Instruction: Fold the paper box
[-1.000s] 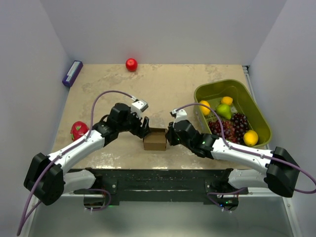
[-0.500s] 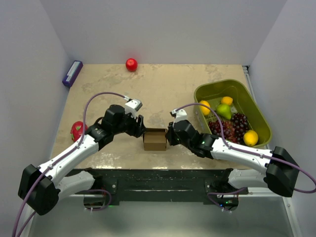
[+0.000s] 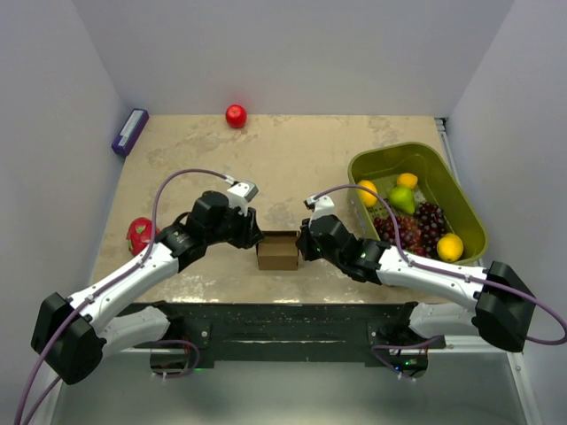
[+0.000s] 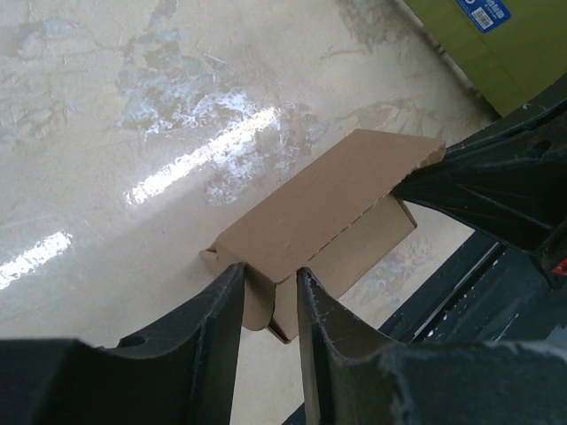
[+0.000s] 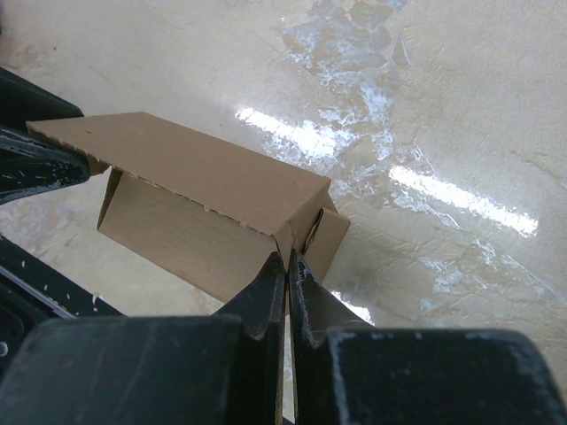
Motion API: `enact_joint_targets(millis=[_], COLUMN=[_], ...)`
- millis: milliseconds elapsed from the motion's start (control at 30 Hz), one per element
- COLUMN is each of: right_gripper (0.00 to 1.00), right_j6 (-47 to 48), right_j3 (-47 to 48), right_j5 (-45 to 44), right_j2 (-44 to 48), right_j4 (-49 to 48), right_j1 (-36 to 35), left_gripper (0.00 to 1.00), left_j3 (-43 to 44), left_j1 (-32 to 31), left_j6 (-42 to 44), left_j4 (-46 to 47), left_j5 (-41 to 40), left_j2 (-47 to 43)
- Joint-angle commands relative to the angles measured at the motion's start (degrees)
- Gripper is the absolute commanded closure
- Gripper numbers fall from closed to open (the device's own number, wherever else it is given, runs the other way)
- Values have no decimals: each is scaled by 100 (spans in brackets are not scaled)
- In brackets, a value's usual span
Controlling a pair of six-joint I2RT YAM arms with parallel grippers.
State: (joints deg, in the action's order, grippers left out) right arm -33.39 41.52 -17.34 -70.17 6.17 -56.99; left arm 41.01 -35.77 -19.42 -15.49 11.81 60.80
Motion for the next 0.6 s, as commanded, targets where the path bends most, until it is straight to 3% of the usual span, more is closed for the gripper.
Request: enact_joint_targets(millis=[0,367,567], right_gripper=[100,100,100], right_j6=[-28,-54,-80], right_j3=[67,23,-38], right_j5=[-41,-155,-339], right_j2=[-163,-164,3], right_j4=[261,244,253], right_j1=[-58,-137,-189], left_gripper=[69,77,78], left_j3=[47,-155,-138], left_j1=[-132,-211,-220], left_j6=[-299,-765,-529], left_j4=[63,669,915], left_j5=[-65,5,-215], left_j2=[29,99,196])
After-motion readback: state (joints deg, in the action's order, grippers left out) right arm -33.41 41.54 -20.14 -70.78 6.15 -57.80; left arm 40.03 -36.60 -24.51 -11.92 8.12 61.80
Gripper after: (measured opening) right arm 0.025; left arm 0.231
